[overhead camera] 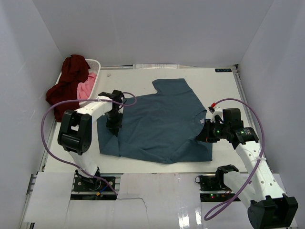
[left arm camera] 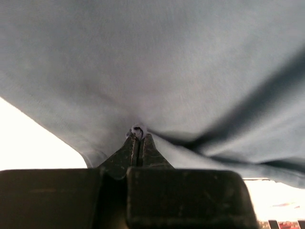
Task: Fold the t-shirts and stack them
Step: Flatten out the tshirt
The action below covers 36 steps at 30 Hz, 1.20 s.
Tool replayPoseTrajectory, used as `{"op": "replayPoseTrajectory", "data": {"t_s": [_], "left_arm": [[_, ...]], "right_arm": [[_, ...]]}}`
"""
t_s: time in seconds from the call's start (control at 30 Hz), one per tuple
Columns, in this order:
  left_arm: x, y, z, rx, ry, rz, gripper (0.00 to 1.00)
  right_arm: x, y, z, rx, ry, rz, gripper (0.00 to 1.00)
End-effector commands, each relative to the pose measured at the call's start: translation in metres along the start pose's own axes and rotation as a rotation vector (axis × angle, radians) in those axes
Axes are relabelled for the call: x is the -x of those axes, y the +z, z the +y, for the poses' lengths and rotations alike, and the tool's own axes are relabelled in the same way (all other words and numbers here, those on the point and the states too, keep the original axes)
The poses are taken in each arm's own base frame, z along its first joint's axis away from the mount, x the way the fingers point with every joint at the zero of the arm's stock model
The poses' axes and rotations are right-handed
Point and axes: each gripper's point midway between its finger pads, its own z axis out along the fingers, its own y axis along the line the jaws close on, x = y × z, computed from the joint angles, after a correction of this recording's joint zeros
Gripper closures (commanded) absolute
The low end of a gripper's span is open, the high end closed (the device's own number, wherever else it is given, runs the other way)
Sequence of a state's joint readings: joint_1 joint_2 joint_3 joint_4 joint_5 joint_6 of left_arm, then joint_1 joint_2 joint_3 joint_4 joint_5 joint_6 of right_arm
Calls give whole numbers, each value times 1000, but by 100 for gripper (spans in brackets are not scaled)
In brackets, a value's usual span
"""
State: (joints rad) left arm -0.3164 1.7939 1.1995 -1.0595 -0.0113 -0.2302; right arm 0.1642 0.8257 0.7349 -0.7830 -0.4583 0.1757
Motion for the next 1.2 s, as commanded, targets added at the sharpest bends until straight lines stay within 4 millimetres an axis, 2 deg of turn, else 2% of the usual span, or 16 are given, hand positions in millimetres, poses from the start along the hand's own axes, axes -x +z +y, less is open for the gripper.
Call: {"op": "replayPoseTrajectory", "data": {"t_s": [0.0, 0.07, 0.1, 0.3, 0.4, 0.5, 0.57, 0.7, 0.8, 0.83, 0.87, 0.97, 1.0, 1.07, 1.1, 1.17], "left_arm": [[10, -44, -5, -51, -12, -170, 100], [9, -59, -13, -109, -13, -217, 100], [8, -73, -14, -131, -13, -271, 100], [-9, -105, -15, -207, -36, -418, 100], [-22, -102, -12, -213, -64, -426, 100], [-20, -104, 0, -161, -114, -462, 100], [-17, -109, 12, -117, -157, -498, 100], [-23, -117, 20, -109, -189, -550, 99], [-27, -129, 26, -115, -211, -612, 95], [-28, -132, 29, -109, -225, -626, 95], [-28, -140, 32, -107, -239, -655, 100], [-22, -156, 47, -72, -294, -723, 100], [-19, -168, 53, -59, -308, -776, 100], [-9, -191, 69, -21, -330, -875, 100], [-5, -211, 71, -30, -334, -945, 100], [5, -240, 73, -50, -327, -1053, 100]], "right_arm": [[13, -2, 3, 7, -32, -39, 92], [16, -1, 1, -8, -29, -39, 92], [20, -2, 1, -16, -33, -47, 92], [31, -6, -21, -160, -12, -51, 92], [44, -13, -39, -287, 18, -86, 92], [58, -20, -53, -388, 33, -121, 92], [70, -24, -56, -424, 42, -147, 92], [82, -25, -55, -431, 50, -160, 92], [93, -34, -62, -485, 48, -203, 92], [97, -36, -61, -485, 48, -214, 92], [108, -42, -57, -483, 43, -250, 92], [134, -53, -43, -449, 24, -319, 92], [156, -67, -30, -423, 1, -384, 92], [178, -76, -10, -360, -31, -426, 92], [199, -92, 6, -330, -59, -486, 92], [218, -109, 22, -303, -85, -542, 92]]}}
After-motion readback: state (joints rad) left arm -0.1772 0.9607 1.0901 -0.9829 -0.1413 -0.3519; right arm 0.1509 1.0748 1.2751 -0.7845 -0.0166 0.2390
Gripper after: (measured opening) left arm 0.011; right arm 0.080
